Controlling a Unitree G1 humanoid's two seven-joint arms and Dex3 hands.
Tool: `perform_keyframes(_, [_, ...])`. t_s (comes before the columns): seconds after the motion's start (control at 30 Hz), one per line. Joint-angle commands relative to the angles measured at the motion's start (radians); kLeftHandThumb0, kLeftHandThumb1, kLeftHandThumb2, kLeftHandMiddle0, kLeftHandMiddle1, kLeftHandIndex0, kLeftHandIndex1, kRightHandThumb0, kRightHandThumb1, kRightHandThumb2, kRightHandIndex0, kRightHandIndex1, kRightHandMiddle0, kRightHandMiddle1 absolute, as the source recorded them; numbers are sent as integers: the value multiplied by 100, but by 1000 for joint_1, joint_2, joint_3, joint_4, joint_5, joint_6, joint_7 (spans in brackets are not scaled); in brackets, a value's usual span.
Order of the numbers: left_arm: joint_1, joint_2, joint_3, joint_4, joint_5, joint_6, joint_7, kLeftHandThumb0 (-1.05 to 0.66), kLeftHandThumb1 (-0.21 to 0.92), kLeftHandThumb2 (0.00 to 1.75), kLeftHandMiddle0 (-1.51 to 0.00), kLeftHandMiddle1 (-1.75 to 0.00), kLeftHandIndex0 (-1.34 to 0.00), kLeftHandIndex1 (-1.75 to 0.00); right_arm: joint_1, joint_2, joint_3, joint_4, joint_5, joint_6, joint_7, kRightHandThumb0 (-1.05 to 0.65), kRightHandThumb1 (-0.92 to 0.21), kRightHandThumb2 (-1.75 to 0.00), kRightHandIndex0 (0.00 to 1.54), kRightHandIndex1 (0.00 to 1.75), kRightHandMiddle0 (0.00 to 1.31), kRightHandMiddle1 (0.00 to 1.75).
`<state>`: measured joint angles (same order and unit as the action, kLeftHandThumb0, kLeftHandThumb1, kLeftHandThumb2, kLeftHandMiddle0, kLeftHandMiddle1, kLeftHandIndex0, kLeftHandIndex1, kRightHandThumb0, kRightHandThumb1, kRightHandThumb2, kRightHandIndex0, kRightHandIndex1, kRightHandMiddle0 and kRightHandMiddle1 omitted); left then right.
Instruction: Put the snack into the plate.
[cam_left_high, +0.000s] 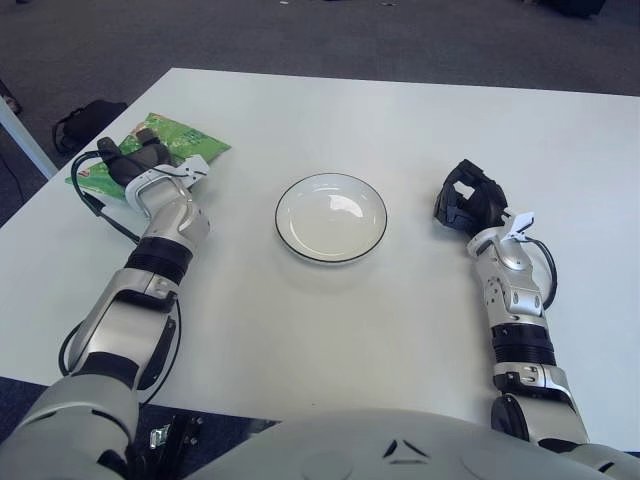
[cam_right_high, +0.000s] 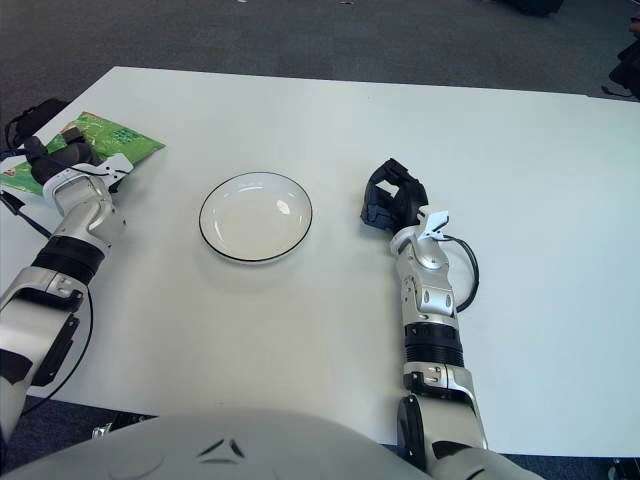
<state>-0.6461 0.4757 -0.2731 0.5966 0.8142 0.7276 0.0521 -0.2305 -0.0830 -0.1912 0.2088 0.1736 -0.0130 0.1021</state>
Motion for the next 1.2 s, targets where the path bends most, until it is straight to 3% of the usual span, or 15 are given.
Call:
perform_keyframes(0.0, [1,2,-1,25,-35,-37,-16,-105,92,95,0,0,0,-21,77,27,-2,32,13,18,-8,-48,-33,-130,96,175,60,175])
perform_keyframes(0.2, [19,36,5,46,-90,-164,-40,-105,92,93,0,0,0,-22,84,24,1,23,3,20,-17,-48,-32,-131,95,175,61,175])
perform_keyframes(0.33, [37,63,21,53,-148,-305,-47,-105,92,90,-2,-1,0,-26,88,23,3,16,4,26,-19,-48,-32,-131,94,175,61,175])
perform_keyframes(0.43, [52,97,19,82,-182,-464,-40,-104,92,88,-7,-3,0,-30,89,23,2,11,7,29,-19,-48,-32,-131,94,175,61,175])
perform_keyframes(0.6, [70,151,-2,120,-198,-682,-31,-96,92,91,-15,-8,0,-37,93,23,2,3,7,31,-19,-48,-32,-131,94,175,61,175])
perform_keyframes(0.73, [68,176,-8,158,-205,-814,-25,-92,92,93,-15,-8,0,-40,95,21,1,-1,6,32,-20,-48,-32,-131,95,175,61,175])
perform_keyframes(0.87, [64,196,-3,215,-225,-999,17,-88,92,95,-15,-8,0,-49,97,19,1,-4,6,34,-20,-48,-31,-132,95,175,62,175])
perform_keyframes(1.17, [38,210,1,333,-236,-1252,87,-87,92,100,-20,-11,0,-70,99,16,3,-5,6,35,-18,-48,-31,-132,95,175,62,175])
